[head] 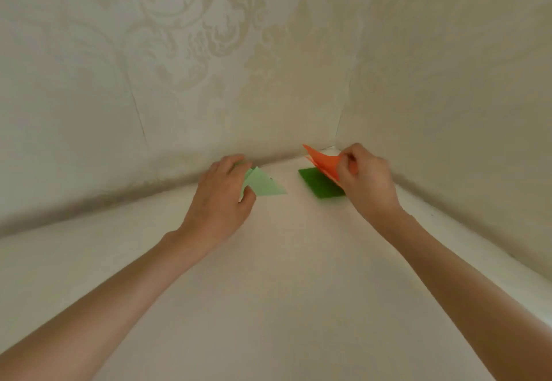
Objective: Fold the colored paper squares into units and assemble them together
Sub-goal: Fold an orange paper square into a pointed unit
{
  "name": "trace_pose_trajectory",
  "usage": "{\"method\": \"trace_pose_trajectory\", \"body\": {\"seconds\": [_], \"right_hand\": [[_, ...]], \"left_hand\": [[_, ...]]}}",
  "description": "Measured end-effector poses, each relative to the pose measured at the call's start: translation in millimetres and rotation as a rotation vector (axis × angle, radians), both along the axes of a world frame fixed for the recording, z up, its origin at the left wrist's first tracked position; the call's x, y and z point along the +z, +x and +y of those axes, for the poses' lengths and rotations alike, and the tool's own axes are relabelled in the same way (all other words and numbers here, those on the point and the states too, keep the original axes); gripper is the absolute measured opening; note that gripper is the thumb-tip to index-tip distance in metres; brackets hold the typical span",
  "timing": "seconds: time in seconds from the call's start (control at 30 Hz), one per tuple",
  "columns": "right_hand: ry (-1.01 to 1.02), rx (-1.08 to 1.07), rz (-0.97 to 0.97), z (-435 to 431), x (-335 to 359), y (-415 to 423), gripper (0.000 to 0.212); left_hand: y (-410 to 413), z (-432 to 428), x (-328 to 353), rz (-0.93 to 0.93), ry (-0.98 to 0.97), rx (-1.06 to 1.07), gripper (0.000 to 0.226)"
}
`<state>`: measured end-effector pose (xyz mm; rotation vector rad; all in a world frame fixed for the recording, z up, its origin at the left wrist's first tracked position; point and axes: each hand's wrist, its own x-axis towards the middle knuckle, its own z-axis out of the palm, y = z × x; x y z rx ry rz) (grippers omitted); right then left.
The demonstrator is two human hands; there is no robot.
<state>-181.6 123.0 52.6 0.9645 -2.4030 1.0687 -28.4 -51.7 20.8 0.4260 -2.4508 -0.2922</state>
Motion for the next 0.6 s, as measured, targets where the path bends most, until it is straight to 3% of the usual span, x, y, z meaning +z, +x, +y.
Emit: {"method": "trace_pose_trajectory", "body": {"seconds": [0.07,0.2,0.27,0.4,0.5,0.6], "right_hand": [[-0.149,0.056,-0.100,12.9,15.0,19.0,0.019],[-0.183,0.344,-0.215,40.3,18.2,44.8,0.022],[-0.198,0.412,-0.183,53.3,10.1,49.5,0.022],[-0.078,0.459,0.250,73.9,-4.7,48.7,0.025],[0.098,0.544,0.506,82.6,-24.2,39.9,0.024],[0.271,0.619,0.564,91.6,-43.8,36.6,0.024]], "left_hand": [[7.3,15.1,12.4,0.129,0.071,-0.070,0.050],[11.0,52.9,32.2,0.195,0.443,-0.274,0.080],[8.1,63.7,34.3,0.187,0.505,-0.318,0.071],[6.0,71.5,26.7,0.227,0.256,-0.420,0.011],[6.8,65.4,11.5,0.174,-0.013,-0.432,0.016],[10.9,55.1,-6.8,0.008,-0.111,-0.430,0.025]]}}
